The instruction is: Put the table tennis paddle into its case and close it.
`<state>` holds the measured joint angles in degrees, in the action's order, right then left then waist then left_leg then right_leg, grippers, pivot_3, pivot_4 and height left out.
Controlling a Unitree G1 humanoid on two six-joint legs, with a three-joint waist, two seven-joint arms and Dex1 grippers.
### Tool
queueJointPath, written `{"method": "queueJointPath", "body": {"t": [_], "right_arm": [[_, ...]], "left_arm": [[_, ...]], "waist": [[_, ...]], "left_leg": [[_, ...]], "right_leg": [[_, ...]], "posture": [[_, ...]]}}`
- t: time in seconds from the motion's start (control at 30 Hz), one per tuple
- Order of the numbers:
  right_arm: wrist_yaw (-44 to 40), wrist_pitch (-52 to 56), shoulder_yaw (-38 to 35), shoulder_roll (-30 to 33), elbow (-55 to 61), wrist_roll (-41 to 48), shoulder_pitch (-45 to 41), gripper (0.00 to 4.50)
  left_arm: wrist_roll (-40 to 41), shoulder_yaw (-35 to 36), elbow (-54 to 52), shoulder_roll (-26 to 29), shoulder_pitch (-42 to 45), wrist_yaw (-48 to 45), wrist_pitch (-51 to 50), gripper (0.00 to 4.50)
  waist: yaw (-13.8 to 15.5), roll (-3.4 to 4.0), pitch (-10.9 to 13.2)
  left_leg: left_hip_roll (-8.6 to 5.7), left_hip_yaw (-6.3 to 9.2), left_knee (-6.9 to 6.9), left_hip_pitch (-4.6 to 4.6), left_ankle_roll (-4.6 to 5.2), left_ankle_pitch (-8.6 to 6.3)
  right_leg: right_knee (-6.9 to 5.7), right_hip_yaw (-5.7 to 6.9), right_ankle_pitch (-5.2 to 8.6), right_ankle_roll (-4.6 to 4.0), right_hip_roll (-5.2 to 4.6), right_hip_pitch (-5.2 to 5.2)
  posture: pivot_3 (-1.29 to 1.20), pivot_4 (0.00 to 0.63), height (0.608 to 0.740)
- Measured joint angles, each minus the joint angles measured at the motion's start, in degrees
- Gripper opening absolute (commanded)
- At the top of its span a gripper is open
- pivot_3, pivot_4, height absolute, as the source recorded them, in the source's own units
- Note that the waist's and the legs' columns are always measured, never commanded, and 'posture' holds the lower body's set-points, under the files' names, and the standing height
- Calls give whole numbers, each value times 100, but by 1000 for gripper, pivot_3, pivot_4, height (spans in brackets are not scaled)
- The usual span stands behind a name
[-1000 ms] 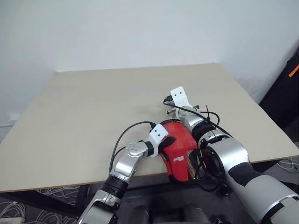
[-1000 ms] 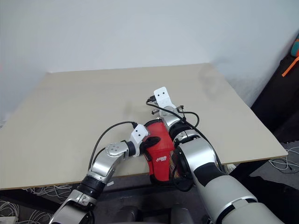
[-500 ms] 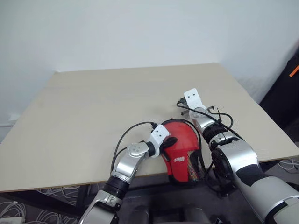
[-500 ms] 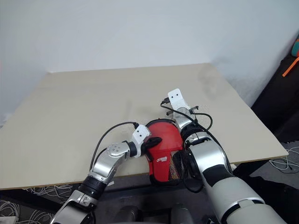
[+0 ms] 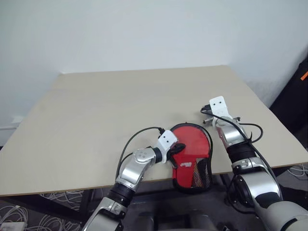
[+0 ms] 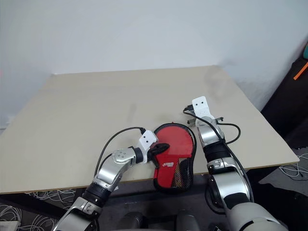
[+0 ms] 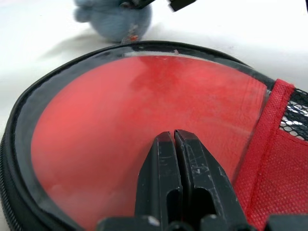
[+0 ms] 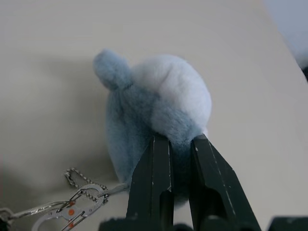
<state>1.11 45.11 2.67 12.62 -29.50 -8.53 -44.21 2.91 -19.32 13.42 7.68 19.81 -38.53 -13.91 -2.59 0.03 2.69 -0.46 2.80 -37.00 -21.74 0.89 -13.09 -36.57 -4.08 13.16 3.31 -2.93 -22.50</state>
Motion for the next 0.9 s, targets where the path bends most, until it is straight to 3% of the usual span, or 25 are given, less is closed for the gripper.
{"method": "queueJointPath", "body": {"t": [0.23,0.67,0.9], "right_arm": [[-134,832,-118,17,853,88,230,37],[-849,1607,-46,265,1528,384,240,4465],[-2017,1937,311,1182,2156,686,-227,4465]], "left_arm": [[5,96,416,-85,265,11,117,0],[2,270,1322,-35,916,-210,336,0],[6,275,1475,119,1089,-548,345,0]], "waist": [[0,0,0],[-13,0,0],[-23,1,2]], "left_leg": [[0,-1,-3,1,0,0],[2,-4,1,-2,1,-1],[8,-12,7,-6,1,-1]], "right_leg": [[0,1,0,1,0,1],[1,-1,0,2,2,-6],[0,-3,1,2,3,-21]], "posture": [[0,0,740],[0,0,740],[0,0,740]]}}
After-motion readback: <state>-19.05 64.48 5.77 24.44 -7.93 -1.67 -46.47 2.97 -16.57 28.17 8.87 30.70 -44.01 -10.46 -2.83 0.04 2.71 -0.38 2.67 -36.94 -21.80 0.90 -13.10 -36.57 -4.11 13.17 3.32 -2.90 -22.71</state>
